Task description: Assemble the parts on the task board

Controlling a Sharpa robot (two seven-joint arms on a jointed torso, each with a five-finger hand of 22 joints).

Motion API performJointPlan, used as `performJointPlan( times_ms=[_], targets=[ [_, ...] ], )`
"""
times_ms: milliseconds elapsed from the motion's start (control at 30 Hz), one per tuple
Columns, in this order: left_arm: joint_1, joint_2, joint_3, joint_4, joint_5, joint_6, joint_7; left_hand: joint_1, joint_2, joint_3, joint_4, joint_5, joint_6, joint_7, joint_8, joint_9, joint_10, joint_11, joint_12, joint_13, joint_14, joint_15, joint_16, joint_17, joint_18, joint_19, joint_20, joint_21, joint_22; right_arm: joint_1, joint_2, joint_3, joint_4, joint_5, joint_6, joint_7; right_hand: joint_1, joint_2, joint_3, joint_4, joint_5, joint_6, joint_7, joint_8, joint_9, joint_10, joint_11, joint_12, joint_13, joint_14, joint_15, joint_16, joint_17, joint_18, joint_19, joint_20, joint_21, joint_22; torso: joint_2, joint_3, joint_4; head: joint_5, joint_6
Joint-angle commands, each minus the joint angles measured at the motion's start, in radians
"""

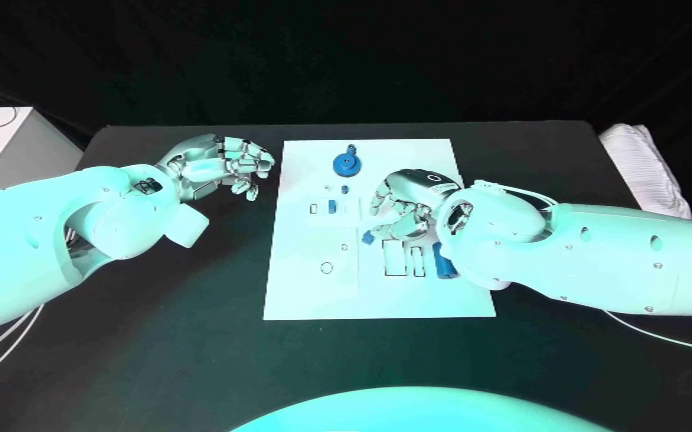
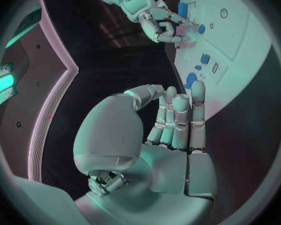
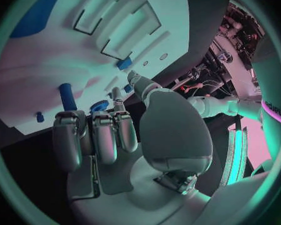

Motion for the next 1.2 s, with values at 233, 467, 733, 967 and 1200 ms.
performJointPlan(
  times_ms=[233, 467, 733, 967, 1200],
  targets=[
    [-0.001, -0.011, 0.001, 0.022, 0.035, -0.031, 0.04, 0.009, 0.0, -0.007, -0.001, -0.003, 0.006, 0.007, -0.006, -0.003, -0.003, 0.0, -0.004, -0.003, -0.008, 0.0, -0.006, -0.004, 0.014, -0.001, 0.001, -0.007, -0.002, -0.011, 0.036, -0.003, -0.02, -0.041, 0.027, -0.069, 0.002, 0.009, -0.02, 0.028, -0.002, 0.006, -0.007, 0.011, 0.003, 0.049, -0.01, 0.013, 0.195, 0.097, -0.009, 0.01, 0.232, -0.011, 0.089, -0.009, 0.012, 0.244, 0.001, 0.0015, -0.001, -0.001, -0.006],
    [-0.002, -0.015, 0.001, 0.028, 0.035, -0.03, 0.038, 0.009, 0.0, -0.007, -0.001, -0.003, 0.006, 0.007, -0.006, -0.003, -0.003, 0.0, -0.004, -0.003, -0.008, 0.0, -0.006, -0.004, 0.014, -0.001, 0.001, -0.007, -0.002, -0.015, 0.051, -0.004, -0.025, -0.041, 0.037, -0.082, 0.012, 0.008, -0.034, 0.042, -0.003, 0.025, -0.016, 0.028, 0.008, 0.051, -0.017, 0.016, 0.197, 0.097, -0.014, 0.01, 0.234, -0.012, 0.089, -0.013, 0.014, 0.245, 0.001, 0.002, -0.001, -0.001, -0.011],
    [-0.002, -0.019, 0.001, 0.03, 0.035, -0.03, 0.034, 0.01, 0.0, -0.008, 0.0, -0.003, 0.006, 0.007, -0.006, -0.004, -0.002, 0.0, -0.005, -0.004, -0.011, 0.0, -0.009, -0.01, 0.014, 0.0, 0.001, -0.007, -0.002, -0.016, 0.057, -0.005, -0.028, -0.05, 0.064, -0.102, 0.026, -0.003, -0.077, 0.074, -0.009, 0.042, -0.028, 0.056, 0.016, 0.055, -0.028, 0.02, 0.202, 0.098, -0.024, 0.012, 0.237, -0.013, 0.091, -0.021, 0.017, 0.247, 0.001, 0.003, -0.0026, -0.001, -0.014],
    [-0.002, -0.021, 0.001, 0.031, 0.035, -0.028, 0.03, 0.012, 0.0, -0.009, 0.0, -0.003, 0.008, 0.007, -0.007, -0.006, -0.002, 0.0, -0.006, -0.006, -0.013, 0.0, -0.011, -0.014, 0.014, 0.0, 0.001, -0.008, -0.003, -0.017, 0.061, -0.005, -0.03, -0.063, 0.088, -0.12, 0.036, -0.009, -0.123, 0.107, -0.014, 0.038, -0.031, 0.071, 0.019, 0.055, -0.03, 0.019, 0.202, 0.098, -0.027, 0.013, 0.238, -0.013, 0.091, -0.025, 0.019, 0.248, 0.0, 0.0031, -0.0018, -0.001, -0.015],
    [-0.002, -0.022, 0.001, 0.032, 0.035, -0.027, 0.026, 0.013, 0.0, -0.01, 0.0, -0.003, 0.009, 0.006, -0.007, -0.007, -0.002, 0.0, -0.007, -0.007, -0.016, 0.0, -0.014, -0.019, 0.014, 0.001, 0.001, -0.009, -0.004, -0.018, 0.066, -0.006, -0.035, -0.067, 0.101, -0.125, 0.049, -0.005, -0.146, 0.128, -0.017, 0.036, -0.033, 0.081, 0.021, 0.055, -0.032, 0.02, 0.202, 0.098, -0.028, 0.013, 0.238, -0.013, 0.092, -0.026, 0.02, 0.248, 0.0, 0.0034, -0.0014, 0.0, -0.016]
  ],
)
